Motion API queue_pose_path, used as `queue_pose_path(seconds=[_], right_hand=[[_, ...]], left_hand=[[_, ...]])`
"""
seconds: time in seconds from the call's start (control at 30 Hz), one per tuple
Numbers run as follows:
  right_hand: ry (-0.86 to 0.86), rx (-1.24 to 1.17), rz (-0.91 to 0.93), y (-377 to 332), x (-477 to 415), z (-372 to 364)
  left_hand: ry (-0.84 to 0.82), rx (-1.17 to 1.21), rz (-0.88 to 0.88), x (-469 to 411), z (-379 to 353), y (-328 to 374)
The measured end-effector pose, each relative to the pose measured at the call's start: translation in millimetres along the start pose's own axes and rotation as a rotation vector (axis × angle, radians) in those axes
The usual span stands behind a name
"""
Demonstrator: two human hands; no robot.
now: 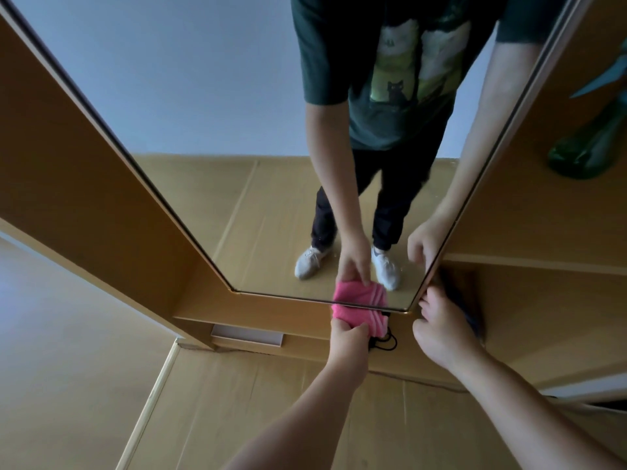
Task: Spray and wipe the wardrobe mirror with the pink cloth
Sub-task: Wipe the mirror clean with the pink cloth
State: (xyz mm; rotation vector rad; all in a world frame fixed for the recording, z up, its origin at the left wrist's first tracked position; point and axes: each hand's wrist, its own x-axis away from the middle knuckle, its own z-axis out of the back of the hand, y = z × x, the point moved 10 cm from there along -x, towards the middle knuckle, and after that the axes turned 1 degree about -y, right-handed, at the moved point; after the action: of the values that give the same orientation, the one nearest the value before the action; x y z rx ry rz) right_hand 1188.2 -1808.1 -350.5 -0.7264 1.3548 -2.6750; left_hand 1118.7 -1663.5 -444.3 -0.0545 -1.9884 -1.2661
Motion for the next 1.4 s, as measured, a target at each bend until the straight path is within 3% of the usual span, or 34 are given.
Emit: queue_pose_path(seconds=[0.33, 0.63, 0.9, 1.1, 1.4], right_hand=[[-0.04, -0.044, 0.033, 4, 4, 6], [0.003, -0.049, 0.059, -1, 15, 24], [0.012, 0.029, 0.09, -24, 71, 51], [0.019, 0.053, 0.214, -83, 120, 54], [0.146, 0.02, 0.456, -233, 197, 30]], left_hand=[[-0.073, -0.026, -0.034, 4, -27, -4], [-0.157, 0.108, 0.105, 35, -41, -1], [-0.312, -0.053, 0.135, 100, -43, 38], [-0.308, -0.252, -0.048, 150, -22, 107], [-0.394, -0.529, -0.449, 245, 24, 252]])
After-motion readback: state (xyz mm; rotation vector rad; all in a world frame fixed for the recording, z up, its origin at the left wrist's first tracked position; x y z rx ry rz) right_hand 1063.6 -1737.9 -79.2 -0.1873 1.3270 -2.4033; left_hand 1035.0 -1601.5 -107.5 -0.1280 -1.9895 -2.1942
